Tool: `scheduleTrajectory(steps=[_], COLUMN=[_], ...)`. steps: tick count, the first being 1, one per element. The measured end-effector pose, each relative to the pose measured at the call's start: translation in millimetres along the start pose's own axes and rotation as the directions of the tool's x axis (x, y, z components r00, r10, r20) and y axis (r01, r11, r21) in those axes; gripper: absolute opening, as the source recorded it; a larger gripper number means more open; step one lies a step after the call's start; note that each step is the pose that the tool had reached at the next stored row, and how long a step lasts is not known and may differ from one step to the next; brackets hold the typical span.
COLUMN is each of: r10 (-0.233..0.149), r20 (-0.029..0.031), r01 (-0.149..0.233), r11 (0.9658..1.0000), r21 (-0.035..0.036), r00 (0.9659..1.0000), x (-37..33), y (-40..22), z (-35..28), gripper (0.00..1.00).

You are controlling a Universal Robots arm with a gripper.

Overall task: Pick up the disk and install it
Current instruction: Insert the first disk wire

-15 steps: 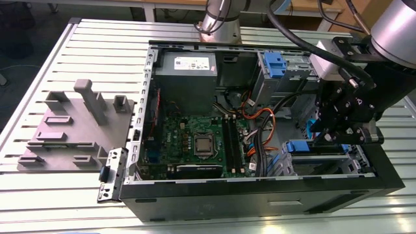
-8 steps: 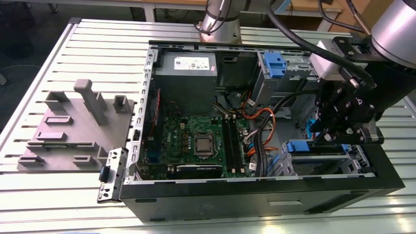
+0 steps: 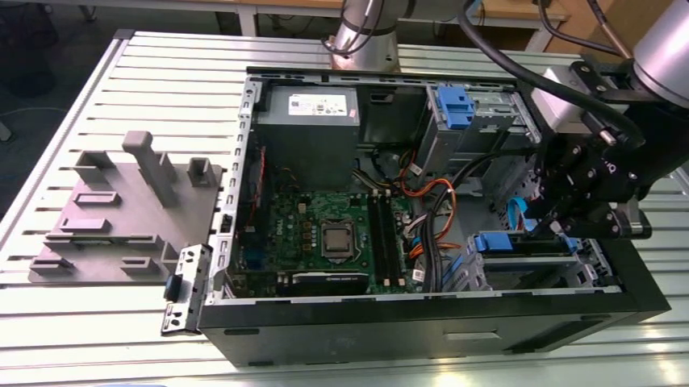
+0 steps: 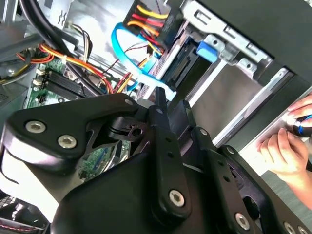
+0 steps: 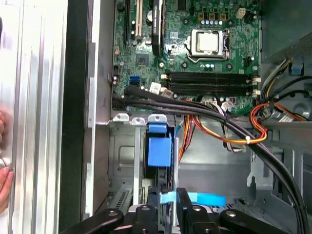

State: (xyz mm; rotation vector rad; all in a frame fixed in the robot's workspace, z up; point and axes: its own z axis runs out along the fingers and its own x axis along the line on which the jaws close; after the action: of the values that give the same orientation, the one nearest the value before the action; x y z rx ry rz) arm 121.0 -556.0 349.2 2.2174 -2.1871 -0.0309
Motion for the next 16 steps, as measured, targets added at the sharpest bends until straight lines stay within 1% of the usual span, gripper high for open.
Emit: scheduleTrajectory(steps=[2, 3, 4, 5, 7, 8, 9, 10, 16], r10=[0.000, 0.000, 0.000, 0.000, -0.001, -0.001, -0.002, -0.002, -0.002], r20=[0.0003, 0.0024, 0.0089, 0.0171, 0.0370, 0.0446, 0.0486, 0.0496, 0.0497], r01=[0.000, 0.000, 0.000, 0.000, 0.001, 0.001, 0.002, 0.002, 0.002], r11=[1.0000, 1.0000, 1.0000, 1.0000, 1.0000, 1.0000, 1.0000, 1.0000, 1.0000], r21=[0.0000, 0.0000, 0.0001, 0.0002, 0.0005, 0.0006, 0.0007, 0.0007, 0.0007], r00=[1.0000, 1.0000, 1.0000, 0.9999, 0.9993, 0.9990, 0.9988, 0.9988, 0.9988], x=[-0.1, 0.1, 0.4, 0.8, 2.3, 3.2, 4.0, 4.7, 9.7], y=[-0.8, -0.8, -0.9, -0.9, -0.9, -0.9, -0.9, -0.9, -1.8], z=[-0.1, -0.1, 0.0, 0.0, 0.0, 0.0, 0.0, 0.0, 0.0], gripper=[0.30, 0.30, 0.30, 0.30, 0.30, 0.30, 0.30, 0.30, 0.30])
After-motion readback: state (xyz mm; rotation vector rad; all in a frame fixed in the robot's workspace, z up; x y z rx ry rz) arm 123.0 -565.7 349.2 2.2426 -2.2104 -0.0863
